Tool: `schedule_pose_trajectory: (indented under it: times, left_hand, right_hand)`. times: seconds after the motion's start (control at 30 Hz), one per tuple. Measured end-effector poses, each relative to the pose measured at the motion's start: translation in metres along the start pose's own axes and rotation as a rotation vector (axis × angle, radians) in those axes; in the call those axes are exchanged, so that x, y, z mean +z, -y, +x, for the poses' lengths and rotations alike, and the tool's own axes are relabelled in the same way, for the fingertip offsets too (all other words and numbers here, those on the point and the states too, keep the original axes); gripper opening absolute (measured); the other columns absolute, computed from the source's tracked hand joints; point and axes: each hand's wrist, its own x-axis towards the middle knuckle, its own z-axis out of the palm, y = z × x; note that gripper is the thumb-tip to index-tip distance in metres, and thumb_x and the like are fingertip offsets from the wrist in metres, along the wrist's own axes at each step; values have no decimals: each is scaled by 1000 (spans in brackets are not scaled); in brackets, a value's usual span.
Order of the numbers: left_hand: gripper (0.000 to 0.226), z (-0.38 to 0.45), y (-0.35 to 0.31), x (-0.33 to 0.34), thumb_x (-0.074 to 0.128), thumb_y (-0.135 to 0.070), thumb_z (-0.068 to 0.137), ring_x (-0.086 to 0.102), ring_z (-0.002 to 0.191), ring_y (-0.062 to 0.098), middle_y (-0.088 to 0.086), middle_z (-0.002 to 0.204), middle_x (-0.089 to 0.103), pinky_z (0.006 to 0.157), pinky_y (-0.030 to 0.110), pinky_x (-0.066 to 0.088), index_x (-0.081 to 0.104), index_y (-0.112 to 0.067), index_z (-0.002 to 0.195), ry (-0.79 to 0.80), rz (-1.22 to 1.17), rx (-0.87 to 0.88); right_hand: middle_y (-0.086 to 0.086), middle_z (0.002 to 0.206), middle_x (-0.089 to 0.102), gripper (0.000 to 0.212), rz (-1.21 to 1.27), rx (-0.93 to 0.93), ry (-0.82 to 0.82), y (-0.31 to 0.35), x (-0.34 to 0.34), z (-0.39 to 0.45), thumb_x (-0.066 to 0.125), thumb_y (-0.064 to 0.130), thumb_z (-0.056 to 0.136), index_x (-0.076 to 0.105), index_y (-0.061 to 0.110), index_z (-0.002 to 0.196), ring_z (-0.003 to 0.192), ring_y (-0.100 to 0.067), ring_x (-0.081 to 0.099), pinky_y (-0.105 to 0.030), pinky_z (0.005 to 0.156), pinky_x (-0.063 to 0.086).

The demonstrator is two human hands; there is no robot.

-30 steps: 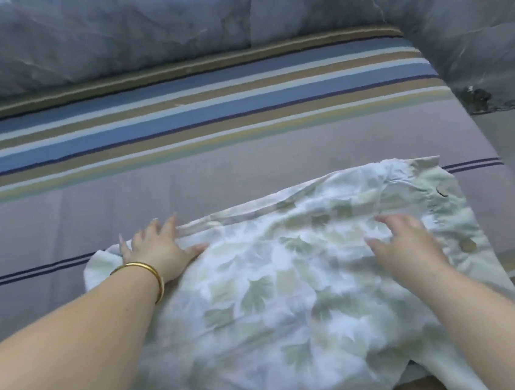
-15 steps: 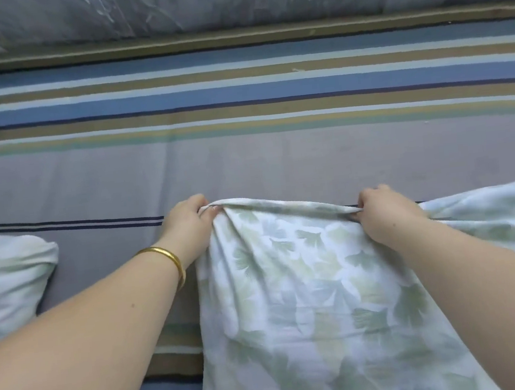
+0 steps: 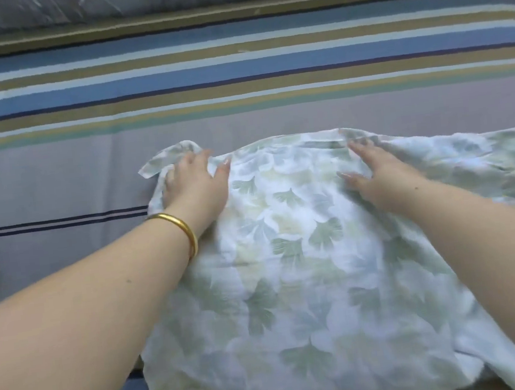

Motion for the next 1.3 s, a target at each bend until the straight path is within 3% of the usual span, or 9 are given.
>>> schedule_pose_trajectory:
  times: [0.1, 0.23, 0.43, 0.53, 0.6, 0.77, 0.9, 1.07, 1.3]
  left_hand:
    - [63, -27, -52, 34, 19, -66, 97, 11, 152, 26, 4, 165, 18, 122, 49, 5, 34, -34, 150, 182, 187, 201]
    - [69, -54, -117, 70, 13, -71, 94, 19, 149, 31, 8, 161, 25, 120, 52, 15, 33, -34, 149, 362, 281, 370]
    - [70, -116, -191, 131, 12, -78, 89, -9, 152, 34, 2, 167, -8, 121, 51, -4, 0, -50, 152, 433, 373, 557]
    - [71, -142, -216, 160, 11, -82, 86, -14, 152, 32, 0, 166, -16, 121, 51, -6, -7, -56, 149, 501, 390, 636]
    - [70, -153, -229, 177, 10, -82, 86, -14, 152, 33, 0, 166, -17, 122, 52, -5, -10, -57, 148, 533, 412, 652]
    - [68, -159, -246, 196, 11, -80, 88, -20, 150, 31, -2, 165, -19, 120, 49, -10, -9, -57, 148, 538, 416, 637]
    - [68, -155, -255, 196, 10, -79, 87, -22, 150, 27, -4, 164, -20, 120, 46, -12, -8, -57, 149, 529, 408, 657]
    - [66, -145, -245, 179, 12, -78, 89, -21, 151, 25, -6, 165, -17, 120, 45, -13, -7, -57, 149, 522, 394, 629]
    - [66, -123, -194, 125, 10, -76, 91, -15, 152, 25, -4, 166, -14, 121, 49, -9, -5, -54, 151, 471, 488, 521]
  right_hand:
    - [7, 167, -9, 67, -146, 158, 134, -65, -2, -25, 34, 65, 96, 4, 48, 153, 153, -25, -6, -52, 122, 9]
    - [9, 166, -11, 70, -133, 352, 117, -149, -14, -61, 35, 72, 92, 1, 55, 151, 152, -33, -9, -57, 121, 7]
    - [0, 164, 2, 104, 17, 691, -31, -247, -11, -129, 61, 79, 70, 3, 51, 151, 145, -38, 17, -53, 115, 25]
    - [-8, 153, 21, 122, 182, 843, -155, -266, 0, -154, 71, 81, 56, 10, 33, 150, 134, -38, 28, -51, 106, 34]
    - [-9, 143, 35, 116, 326, 902, -160, -276, 9, -167, 72, 80, 54, 23, 23, 142, 130, -37, 36, -48, 100, 39]
    - [-6, 104, 66, 75, 243, 739, 232, -283, 11, -177, 54, 76, 80, 59, 9, 114, 98, -26, 62, -32, 70, 45]
    - [-12, 117, 65, 59, 249, 723, 12, -309, -34, -166, 53, 59, 92, 59, 11, 126, 107, -32, 60, -36, 86, 48]
    - [-9, 132, 55, 70, -38, 909, -26, -308, -60, -161, 52, 72, 84, 50, 20, 131, 124, -32, 49, -46, 105, 36]
    - [1, 155, 17, 63, 32, 691, -193, -212, -24, -144, 52, 30, 89, 27, 37, 146, 139, -28, 21, -45, 111, 24]
